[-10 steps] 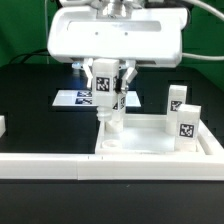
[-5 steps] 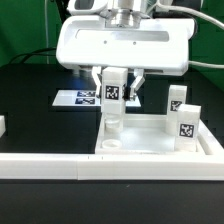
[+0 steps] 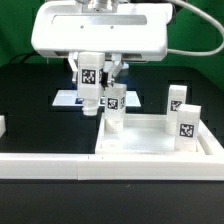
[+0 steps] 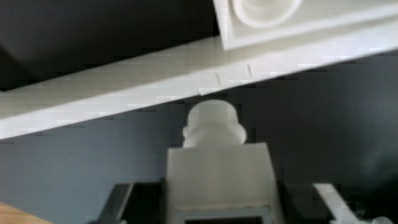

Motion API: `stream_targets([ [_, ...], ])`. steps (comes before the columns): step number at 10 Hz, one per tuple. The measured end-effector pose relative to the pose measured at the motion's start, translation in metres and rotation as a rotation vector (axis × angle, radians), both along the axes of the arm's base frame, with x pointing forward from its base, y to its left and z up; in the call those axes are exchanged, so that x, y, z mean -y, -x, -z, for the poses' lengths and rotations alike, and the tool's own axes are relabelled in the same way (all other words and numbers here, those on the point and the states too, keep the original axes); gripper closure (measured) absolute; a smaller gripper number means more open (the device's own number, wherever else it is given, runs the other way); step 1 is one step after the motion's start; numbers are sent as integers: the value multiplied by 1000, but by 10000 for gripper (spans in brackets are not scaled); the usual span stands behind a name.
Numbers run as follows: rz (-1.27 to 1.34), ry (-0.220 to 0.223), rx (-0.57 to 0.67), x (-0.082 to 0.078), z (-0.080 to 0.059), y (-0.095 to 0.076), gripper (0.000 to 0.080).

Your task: Assemble square table

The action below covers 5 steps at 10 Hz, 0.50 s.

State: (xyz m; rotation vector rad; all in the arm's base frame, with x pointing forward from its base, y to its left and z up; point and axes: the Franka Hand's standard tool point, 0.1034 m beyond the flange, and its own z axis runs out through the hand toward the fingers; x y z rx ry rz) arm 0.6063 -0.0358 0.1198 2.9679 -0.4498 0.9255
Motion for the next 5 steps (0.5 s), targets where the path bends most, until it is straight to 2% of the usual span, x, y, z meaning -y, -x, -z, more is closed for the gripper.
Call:
stream_targets([
  [1, -13, -24, 14, 0, 5, 0, 509],
  [2, -20, -49, 14, -4, 16, 2, 509],
  [3, -20, -70, -3, -13, 23, 4, 509],
  [5, -30, -74, -41, -27, 38, 9, 509],
])
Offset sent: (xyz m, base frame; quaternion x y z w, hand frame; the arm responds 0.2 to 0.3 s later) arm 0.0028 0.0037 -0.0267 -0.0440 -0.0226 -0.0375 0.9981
